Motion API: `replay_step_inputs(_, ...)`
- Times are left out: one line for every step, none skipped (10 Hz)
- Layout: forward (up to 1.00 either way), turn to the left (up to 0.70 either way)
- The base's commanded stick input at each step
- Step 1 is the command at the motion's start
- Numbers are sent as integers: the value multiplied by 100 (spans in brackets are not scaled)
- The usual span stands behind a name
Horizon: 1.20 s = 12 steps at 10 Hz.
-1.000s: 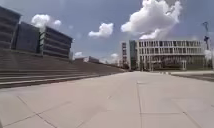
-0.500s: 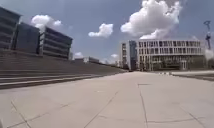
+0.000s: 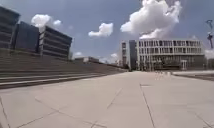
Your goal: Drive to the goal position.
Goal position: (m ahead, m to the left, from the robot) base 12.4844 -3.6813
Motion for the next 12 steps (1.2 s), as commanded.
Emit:
replay_step_inputs(50, 0)
replay_step_inputs(50, 0)
replay_step_inputs(50, 0)
replay_step_inputs(50, 0)
replay_step_inputs(50, 0)
replay_step_inputs(50, 0)
replay_step_inputs(50, 0)
replay_step_inputs(50, 0)
replay_step_inputs(50, 0)
replay_step_inputs(50, 0)
replay_step_inputs(50, 0)
replay_step_inputs(50, 0)
